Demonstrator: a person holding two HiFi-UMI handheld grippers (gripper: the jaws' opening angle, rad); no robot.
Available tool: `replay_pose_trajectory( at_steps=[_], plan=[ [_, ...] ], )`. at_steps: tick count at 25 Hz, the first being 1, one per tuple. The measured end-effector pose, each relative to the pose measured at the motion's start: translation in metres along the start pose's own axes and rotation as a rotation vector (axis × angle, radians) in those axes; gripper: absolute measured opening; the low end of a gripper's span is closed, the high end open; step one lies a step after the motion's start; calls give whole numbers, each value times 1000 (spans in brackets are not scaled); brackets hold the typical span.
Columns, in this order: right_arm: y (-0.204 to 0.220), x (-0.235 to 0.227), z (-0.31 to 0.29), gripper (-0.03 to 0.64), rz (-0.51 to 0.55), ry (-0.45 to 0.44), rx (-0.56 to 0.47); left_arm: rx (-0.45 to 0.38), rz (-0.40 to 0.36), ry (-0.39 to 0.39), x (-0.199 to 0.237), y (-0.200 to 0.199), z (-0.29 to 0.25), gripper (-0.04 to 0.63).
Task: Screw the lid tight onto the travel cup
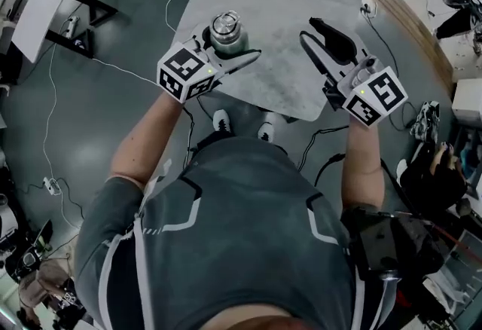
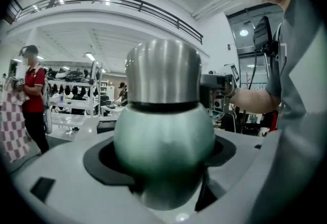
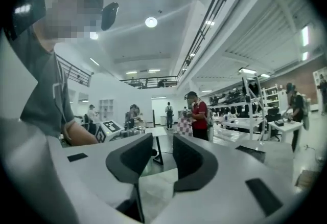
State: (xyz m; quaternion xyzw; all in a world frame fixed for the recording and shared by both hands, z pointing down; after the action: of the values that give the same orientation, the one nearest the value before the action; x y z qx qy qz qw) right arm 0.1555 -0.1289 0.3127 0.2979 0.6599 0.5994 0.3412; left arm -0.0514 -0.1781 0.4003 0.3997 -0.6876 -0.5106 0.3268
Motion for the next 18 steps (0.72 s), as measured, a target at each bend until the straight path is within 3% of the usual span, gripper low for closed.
replay_pose_trajectory(
  at_steps=[2, 7, 13, 18],
  plan=[
    [17, -17, -2, 105, -36, 69, 6, 2, 12, -27, 16, 16, -11, 400],
    [56, -43, -4, 52, -99, 191, 44, 47, 31, -118, 48, 61, -41, 399],
    [104, -67, -5, 48, -161, 288, 86, 114, 57, -173, 77, 126, -80, 400],
    [147, -69, 1, 48, -208, 356, 130, 158, 51, -151, 78, 173, -103, 400]
  ],
)
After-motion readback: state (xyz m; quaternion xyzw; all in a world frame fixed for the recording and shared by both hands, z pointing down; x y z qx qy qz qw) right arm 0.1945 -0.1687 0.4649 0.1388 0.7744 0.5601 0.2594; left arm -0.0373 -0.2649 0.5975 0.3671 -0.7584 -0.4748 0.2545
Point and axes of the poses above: the fingertips, and each gripper's own axes: z backward along the fingers, x to its left, y out of its underside, the point moved 7 cm from there along z, backward along the fingers, and after that the axes turned 6 degrees about -y, right-handed, at the moved point
